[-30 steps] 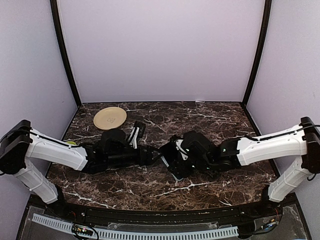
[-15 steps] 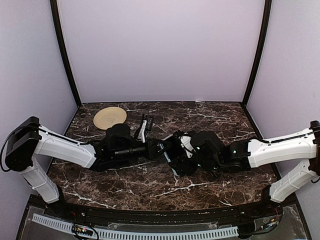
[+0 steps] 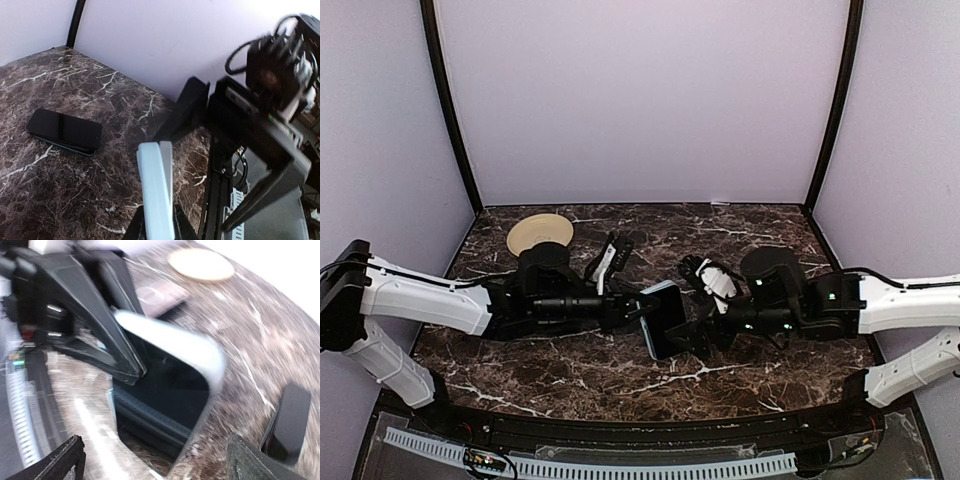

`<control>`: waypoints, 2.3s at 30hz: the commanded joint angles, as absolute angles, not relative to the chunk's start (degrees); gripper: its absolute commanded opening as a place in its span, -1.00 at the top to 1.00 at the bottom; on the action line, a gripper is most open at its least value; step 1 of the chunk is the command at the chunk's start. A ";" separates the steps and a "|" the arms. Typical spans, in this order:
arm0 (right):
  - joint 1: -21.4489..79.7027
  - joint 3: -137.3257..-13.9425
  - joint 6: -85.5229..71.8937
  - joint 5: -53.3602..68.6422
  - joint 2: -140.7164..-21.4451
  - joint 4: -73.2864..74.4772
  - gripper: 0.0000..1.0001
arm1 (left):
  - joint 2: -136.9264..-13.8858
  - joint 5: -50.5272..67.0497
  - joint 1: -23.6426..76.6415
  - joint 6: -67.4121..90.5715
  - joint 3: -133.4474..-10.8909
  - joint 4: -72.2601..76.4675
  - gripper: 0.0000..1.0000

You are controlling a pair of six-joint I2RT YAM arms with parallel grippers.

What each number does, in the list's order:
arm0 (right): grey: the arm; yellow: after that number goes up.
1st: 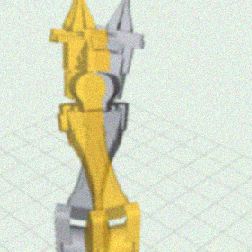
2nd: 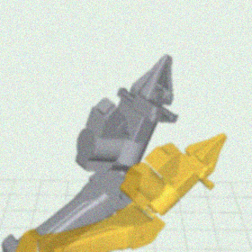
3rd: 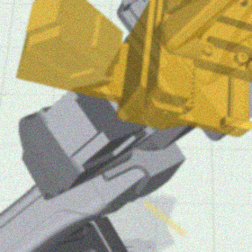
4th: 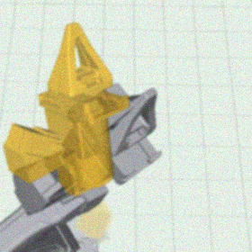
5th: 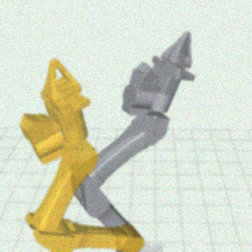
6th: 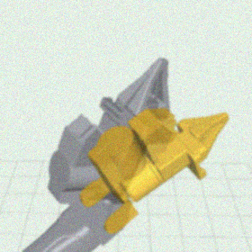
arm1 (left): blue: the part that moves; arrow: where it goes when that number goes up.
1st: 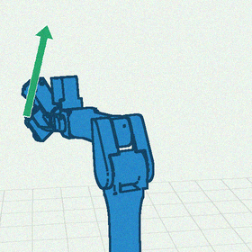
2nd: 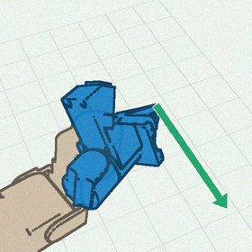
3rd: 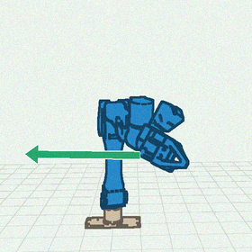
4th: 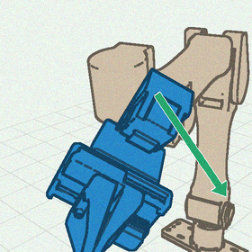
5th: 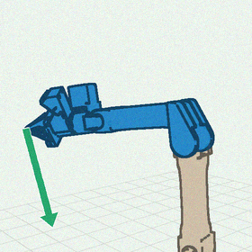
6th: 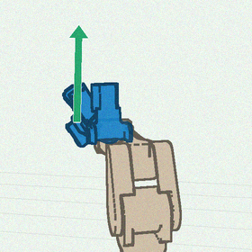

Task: Put the phone into the phone case
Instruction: Pass from the right arm to the left, then press the phone with the phone case.

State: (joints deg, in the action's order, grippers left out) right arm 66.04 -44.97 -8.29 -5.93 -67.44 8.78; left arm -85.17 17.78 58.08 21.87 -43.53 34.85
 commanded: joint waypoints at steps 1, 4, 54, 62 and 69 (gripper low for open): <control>62.53 -46.81 2.48 17.14 -59.75 9.93 -0.97 | -74.99 30.19 58.60 8.30 -42.84 32.92 1.00; 61.27 -49.16 4.62 24.40 -59.16 9.63 -0.81 | -71.54 33.99 58.70 4.78 -42.95 31.32 1.00; 60.03 -56.27 -5.72 27.15 -61.14 -3.55 1.00 | -74.67 29.24 63.61 8.87 -42.55 38.54 0.98; 59.98 -52.05 -2.60 30.17 -58.94 -0.52 -0.70 | -69.86 28.55 63.68 9.98 -41.48 42.19 1.00; 60.02 -48.98 -4.84 33.04 -60.31 -4.25 -0.35 | -66.97 27.38 63.63 8.90 -41.40 41.98 1.00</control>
State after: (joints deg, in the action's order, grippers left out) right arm 59.99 -50.13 -3.60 30.65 -59.70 -0.05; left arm -70.22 27.94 63.29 9.45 -40.69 35.86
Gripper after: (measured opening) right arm 0.741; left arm 0.103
